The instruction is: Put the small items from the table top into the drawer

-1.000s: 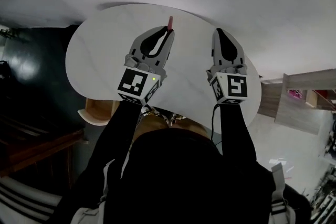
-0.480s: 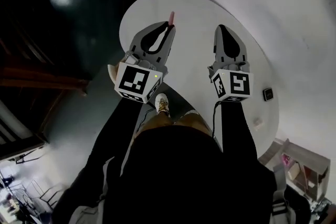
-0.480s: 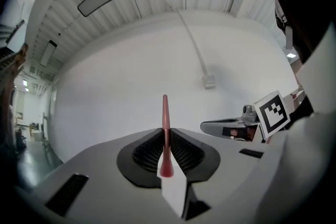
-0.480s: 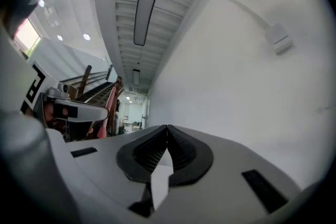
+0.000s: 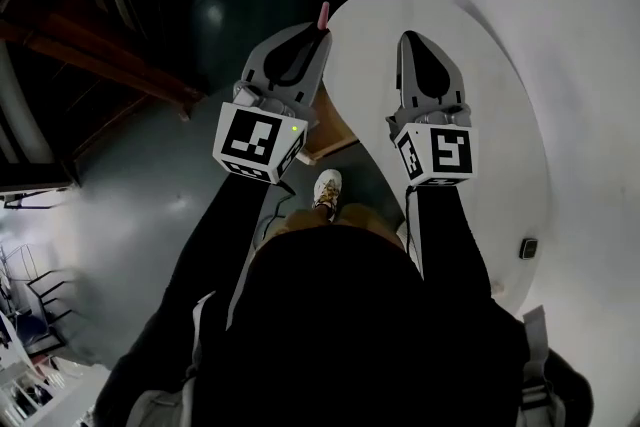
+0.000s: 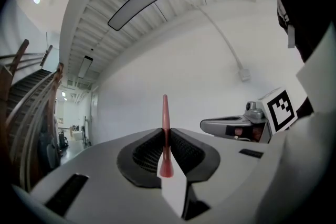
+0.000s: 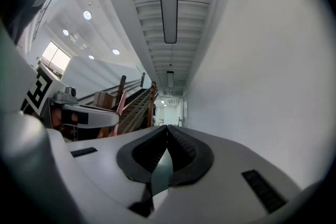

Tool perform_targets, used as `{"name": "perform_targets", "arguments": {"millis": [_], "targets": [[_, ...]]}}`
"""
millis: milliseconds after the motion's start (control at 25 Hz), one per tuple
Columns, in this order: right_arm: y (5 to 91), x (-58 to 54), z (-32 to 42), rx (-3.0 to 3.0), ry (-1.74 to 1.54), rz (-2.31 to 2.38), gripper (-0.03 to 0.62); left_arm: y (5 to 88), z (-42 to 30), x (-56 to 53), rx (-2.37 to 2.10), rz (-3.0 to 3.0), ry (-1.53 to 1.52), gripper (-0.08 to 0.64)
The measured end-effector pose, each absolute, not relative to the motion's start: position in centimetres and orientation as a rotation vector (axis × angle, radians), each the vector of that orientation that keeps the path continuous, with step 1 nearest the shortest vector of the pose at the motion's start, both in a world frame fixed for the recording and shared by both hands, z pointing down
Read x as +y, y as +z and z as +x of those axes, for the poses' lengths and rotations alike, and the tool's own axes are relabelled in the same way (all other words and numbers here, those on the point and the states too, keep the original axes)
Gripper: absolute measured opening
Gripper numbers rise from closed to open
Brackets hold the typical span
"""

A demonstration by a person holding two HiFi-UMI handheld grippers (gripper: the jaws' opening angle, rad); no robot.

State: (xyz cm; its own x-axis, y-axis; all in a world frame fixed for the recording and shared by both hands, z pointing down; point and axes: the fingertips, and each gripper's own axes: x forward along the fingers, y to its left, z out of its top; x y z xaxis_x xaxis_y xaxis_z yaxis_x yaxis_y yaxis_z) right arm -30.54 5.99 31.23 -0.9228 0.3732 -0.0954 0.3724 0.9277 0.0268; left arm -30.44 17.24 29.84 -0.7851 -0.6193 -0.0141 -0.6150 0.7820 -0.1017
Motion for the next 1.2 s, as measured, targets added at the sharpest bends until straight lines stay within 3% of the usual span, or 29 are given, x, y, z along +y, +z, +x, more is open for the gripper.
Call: {"name": "perform_targets", "arguments": {"millis": [240,840,1200], "targets": [[31.8,9.9,-32.1,3.015,0.053,0.665,0.026,32.1,-31.6,20.3,2.995,-0.992,-0.069,0.054],[33.7,8.7,-33.2,3.103,0.136,0.610,0.026,56.8,-30.6,21.8,3.506,-1.189,-0.006,0.055],[33.9,8.8,-33.4,3.081,0.226,0.639,0.026,66.4,-28.9,23.1,3.820,-1.221,-0.003,0.055]]}}
